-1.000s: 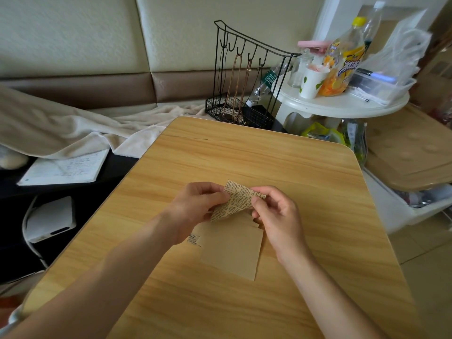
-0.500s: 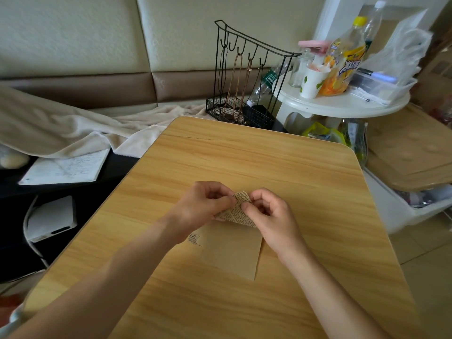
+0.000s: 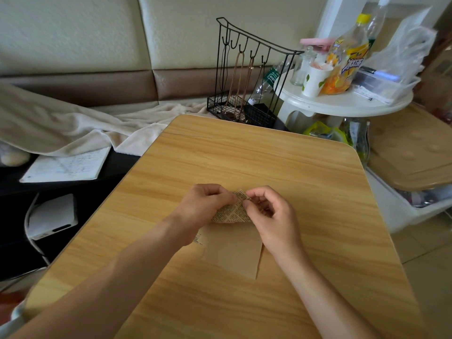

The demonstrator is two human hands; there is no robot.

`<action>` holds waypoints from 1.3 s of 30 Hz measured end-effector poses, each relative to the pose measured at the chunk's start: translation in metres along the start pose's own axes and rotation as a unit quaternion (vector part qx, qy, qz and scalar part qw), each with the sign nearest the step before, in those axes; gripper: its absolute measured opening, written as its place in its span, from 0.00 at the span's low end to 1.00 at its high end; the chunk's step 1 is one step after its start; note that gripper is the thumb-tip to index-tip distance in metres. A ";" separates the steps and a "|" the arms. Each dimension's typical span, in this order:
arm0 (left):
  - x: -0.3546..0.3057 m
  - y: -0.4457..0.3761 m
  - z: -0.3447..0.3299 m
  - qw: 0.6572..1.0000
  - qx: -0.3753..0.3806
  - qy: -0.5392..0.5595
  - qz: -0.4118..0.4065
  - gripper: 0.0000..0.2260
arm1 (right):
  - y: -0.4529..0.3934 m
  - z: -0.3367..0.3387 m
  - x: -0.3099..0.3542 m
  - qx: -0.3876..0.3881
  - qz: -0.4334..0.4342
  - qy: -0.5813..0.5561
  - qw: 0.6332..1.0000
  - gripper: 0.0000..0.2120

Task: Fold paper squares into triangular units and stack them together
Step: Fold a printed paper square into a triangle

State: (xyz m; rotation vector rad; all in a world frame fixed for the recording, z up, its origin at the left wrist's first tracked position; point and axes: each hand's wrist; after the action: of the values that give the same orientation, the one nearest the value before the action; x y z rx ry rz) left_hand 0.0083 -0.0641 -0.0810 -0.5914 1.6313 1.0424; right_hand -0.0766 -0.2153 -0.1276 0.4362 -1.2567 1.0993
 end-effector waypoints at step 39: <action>0.002 -0.006 0.009 0.995 0.003 -0.047 -0.092 0.05 | -0.008 0.014 0.009 0.120 -0.118 -0.104 0.980 0.05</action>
State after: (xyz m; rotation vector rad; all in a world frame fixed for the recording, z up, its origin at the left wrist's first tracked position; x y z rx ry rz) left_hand 0.0173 -0.0594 -0.0858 -0.6649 1.4680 0.9169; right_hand -0.0782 -0.2265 -0.1129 0.8789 -1.2200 1.0241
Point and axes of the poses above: each hand's wrist, its own y-axis away from the middle knuckle, its own z-axis out of the back of the hand, x = y × z, and after that the axes turned 4 degrees about y, right-handed
